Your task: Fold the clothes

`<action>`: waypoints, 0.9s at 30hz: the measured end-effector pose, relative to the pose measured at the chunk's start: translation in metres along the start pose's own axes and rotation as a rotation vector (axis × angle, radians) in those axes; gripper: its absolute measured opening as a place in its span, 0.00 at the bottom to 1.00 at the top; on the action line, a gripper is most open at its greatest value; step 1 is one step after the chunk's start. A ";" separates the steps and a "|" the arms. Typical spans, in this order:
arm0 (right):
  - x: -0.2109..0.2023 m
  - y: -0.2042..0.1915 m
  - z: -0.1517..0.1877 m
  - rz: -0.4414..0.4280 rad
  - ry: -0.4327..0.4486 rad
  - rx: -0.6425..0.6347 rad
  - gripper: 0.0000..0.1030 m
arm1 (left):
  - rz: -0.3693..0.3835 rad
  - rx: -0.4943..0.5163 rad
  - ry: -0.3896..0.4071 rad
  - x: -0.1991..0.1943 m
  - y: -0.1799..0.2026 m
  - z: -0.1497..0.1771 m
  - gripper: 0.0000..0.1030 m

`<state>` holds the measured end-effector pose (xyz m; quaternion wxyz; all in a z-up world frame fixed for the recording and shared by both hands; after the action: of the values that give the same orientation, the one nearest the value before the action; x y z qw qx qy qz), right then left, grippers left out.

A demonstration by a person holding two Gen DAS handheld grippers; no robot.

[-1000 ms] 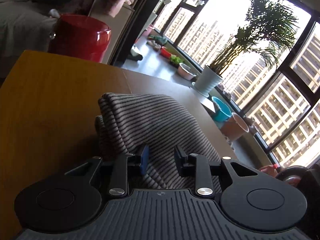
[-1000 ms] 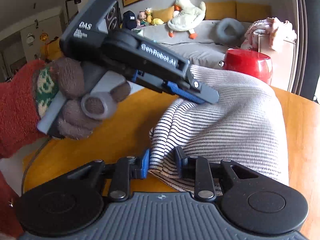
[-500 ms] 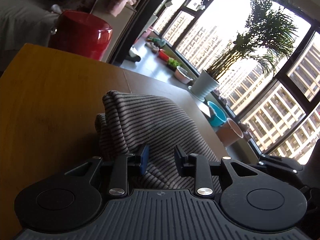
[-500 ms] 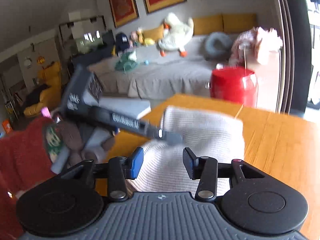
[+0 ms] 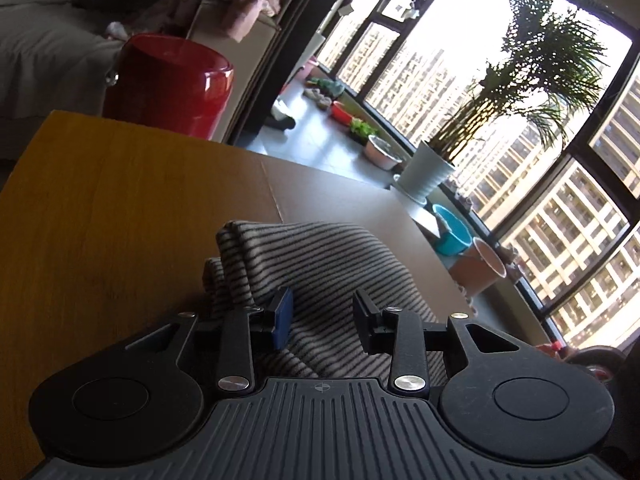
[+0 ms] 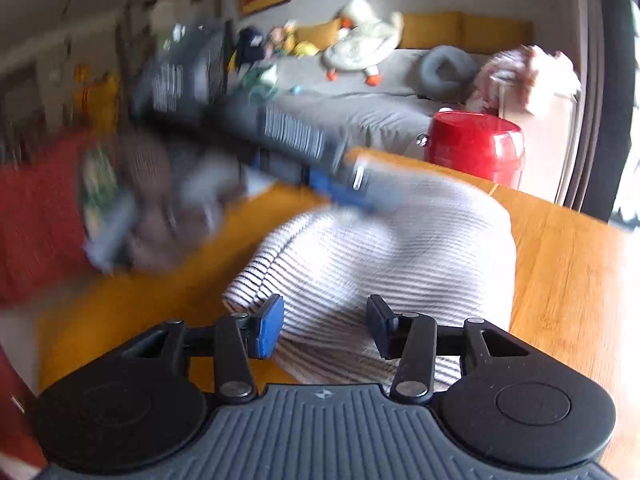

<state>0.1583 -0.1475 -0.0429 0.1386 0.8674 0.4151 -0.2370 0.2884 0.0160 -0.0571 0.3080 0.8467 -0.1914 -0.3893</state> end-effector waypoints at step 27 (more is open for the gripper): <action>0.052 0.088 0.041 0.012 -0.045 0.436 0.79 | -0.074 -0.071 -0.036 -0.020 -0.014 0.060 0.66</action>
<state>0.2434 -0.1854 -0.1014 -0.0415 0.8738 0.3457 -0.3394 0.2301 0.0155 -0.0865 0.3199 0.8345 -0.1516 -0.4223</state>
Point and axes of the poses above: each gripper's, at about its wrist camera, not at the fingertips, and x roughly the way its jaws point, y to its right, z to its underside, the point moved 8 cm from there along x, roughly the way its jaws point, and after that the axes turned 15 degrees about -x, right-handed, at the moved point
